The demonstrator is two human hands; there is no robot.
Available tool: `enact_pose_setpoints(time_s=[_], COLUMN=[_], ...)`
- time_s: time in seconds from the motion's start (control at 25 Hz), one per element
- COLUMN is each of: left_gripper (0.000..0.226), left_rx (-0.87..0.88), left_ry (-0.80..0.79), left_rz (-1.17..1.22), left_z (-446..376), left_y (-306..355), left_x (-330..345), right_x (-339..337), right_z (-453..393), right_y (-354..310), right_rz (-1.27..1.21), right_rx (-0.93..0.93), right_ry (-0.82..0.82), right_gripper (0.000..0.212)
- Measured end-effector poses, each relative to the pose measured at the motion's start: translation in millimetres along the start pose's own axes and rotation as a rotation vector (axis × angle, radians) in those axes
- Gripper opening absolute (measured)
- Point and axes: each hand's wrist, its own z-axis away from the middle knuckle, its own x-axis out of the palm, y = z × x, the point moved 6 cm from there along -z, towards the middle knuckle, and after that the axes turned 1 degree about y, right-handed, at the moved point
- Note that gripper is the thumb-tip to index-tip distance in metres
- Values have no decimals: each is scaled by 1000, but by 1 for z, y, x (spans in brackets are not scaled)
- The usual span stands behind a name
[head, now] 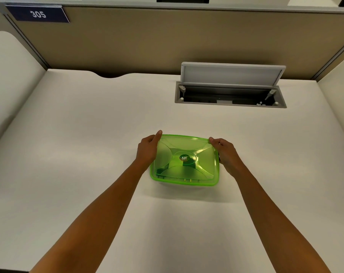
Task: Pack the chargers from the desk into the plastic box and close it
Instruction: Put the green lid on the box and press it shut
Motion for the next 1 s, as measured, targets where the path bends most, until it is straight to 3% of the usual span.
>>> enact_pose_setpoints(time_s=[0.16, 0.28, 0.56, 0.68, 0.8, 0.88, 1.0], left_gripper=[35, 40, 54, 38, 29, 41, 52], left_rx=[3, 7, 21, 236, 558, 574, 508], left_ry=[22, 26, 82, 270, 258, 138, 48], left_rz=[16, 14, -59, -385, -640, -690, -669], left_z=[2, 5, 15, 31, 58, 69, 73], left_y=[1, 3, 11, 31, 45, 36, 23], left_x=[-1, -1, -5, -13, 7, 23, 29], right_x=[-1, -1, 3, -1, 13, 37, 61], right_z=[1, 1, 6, 18, 53, 69, 77], right_y=[0, -1, -8, -16, -35, -36, -22], right_rz=[-5, -2, -119, 119, 535, 707, 918], right_rx=[-5, -4, 186, -7, -466, -605, -590], right_ry=[20, 46, -4, 185, 393, 293, 179], right_gripper=[38, 34, 21, 24, 30, 42, 60])
